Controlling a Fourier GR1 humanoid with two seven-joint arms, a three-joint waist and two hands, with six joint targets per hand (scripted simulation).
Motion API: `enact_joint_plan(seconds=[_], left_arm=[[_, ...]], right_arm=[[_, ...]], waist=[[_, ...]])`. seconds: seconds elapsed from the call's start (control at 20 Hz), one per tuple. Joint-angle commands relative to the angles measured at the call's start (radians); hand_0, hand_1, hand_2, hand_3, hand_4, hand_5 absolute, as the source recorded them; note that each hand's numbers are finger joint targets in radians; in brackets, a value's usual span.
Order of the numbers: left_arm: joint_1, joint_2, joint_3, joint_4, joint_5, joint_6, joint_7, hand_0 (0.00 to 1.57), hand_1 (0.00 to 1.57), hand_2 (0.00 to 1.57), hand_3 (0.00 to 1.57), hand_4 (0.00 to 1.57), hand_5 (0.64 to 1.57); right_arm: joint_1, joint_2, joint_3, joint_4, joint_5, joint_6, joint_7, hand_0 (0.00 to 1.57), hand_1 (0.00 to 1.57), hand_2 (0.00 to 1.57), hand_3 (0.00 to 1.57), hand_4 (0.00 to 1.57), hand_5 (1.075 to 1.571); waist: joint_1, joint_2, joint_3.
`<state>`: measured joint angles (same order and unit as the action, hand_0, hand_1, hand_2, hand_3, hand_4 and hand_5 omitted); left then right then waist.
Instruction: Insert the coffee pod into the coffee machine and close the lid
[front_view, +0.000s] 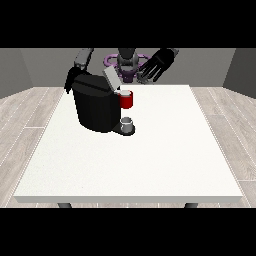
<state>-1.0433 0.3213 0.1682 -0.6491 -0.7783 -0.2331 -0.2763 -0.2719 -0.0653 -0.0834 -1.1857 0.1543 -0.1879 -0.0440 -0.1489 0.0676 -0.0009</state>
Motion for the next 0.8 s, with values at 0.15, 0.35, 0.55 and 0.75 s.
enact_joint_plan(seconds=[0.15,0.35,0.55,0.75], left_arm=[[0.210,-0.217,0.253,0.035,0.319,0.004,-0.040,0.00,0.00,0.00,0.00,0.41,1.571],[0.373,-0.263,0.256,0.054,0.350,-0.039,-0.086,0.00,0.00,0.00,0.00,0.39,1.571],[0.457,-0.226,0.256,0.059,0.353,-0.066,-0.114,0.00,0.00,0.00,0.00,0.37,1.571],[0.482,-0.298,0.211,-0.004,0.362,-0.070,-0.093,0.00,0.00,0.00,0.00,0.39,1.571]], right_arm=[[0.082,0.001,-0.027,-0.011,-0.032,0.005,-0.002,0.00,0.00,0.00,0.00,0.00,1.571],[0.104,0.008,-0.010,-0.066,-0.075,0.071,-0.001,0.00,0.00,0.00,0.00,0.00,1.571],[0.001,0.003,0.036,-0.155,-0.084,0.119,0.099,0.00,0.00,0.00,0.00,0.00,1.571],[-0.004,-0.066,0.034,-0.132,-0.054,0.156,0.047,0.00,0.00,0.00,0.00,0.15,1.571]], waist=[[0.123,-0.174,-0.0035],[0.187,-0.321,-0.0007],[0.200,-0.344,-0.0010],[0.269,-0.330,0.0010]])
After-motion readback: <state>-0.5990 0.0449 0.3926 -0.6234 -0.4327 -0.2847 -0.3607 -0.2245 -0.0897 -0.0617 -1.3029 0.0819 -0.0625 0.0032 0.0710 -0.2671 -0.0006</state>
